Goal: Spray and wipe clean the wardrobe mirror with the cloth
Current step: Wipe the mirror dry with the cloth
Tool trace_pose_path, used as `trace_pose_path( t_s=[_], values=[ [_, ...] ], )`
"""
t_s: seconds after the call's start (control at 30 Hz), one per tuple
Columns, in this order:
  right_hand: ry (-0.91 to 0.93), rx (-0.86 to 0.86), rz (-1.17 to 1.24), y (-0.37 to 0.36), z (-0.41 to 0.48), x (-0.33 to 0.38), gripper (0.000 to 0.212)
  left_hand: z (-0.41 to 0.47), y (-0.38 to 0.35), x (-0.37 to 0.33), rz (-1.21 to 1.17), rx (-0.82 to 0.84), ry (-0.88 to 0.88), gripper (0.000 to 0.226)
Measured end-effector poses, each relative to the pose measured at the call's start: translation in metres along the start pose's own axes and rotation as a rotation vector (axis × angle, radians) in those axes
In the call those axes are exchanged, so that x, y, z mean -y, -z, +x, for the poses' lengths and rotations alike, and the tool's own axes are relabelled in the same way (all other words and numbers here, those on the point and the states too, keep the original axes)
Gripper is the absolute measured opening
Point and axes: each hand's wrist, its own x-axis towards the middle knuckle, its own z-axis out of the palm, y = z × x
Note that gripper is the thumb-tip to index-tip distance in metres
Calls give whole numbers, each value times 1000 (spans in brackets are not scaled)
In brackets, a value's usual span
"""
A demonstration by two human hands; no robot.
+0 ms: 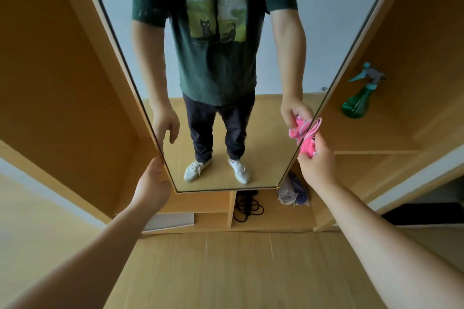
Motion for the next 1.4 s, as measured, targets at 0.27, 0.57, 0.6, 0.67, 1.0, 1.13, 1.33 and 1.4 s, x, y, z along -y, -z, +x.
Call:
trace_pose_path(
  t_s=[0.27,0.57,0.6,0.67,1.0,1.13,1.33,1.4],
  values=[
    [-36,29,-26,-14,-8,-18,49,6,-9,7,-20,-34,13,72],
    [-108,85,-17,-35,-17,-36,54,3,-8,16,-54,-21,-22,74],
    [-122,85,-14,-38,-19,-38,55,3,-9,16,-59,-21,-24,74],
    [-144,85,-13,-42,-21,-41,54,1,-11,16,-80,-23,-18,74],
    [-93,117,-38,-53,-28,-65,49,4,-27,15,-160,-106,10,80],
    [-93,165,-33,-56,-29,-75,47,6,-28,17,-151,-135,-18,74],
    [-97,130,-23,-70,-31,-87,49,4,-30,23,-55,-159,-35,81],
    [-103,121,-33,-77,-33,-93,48,6,-30,25,-59,-160,-51,81]
  ],
)
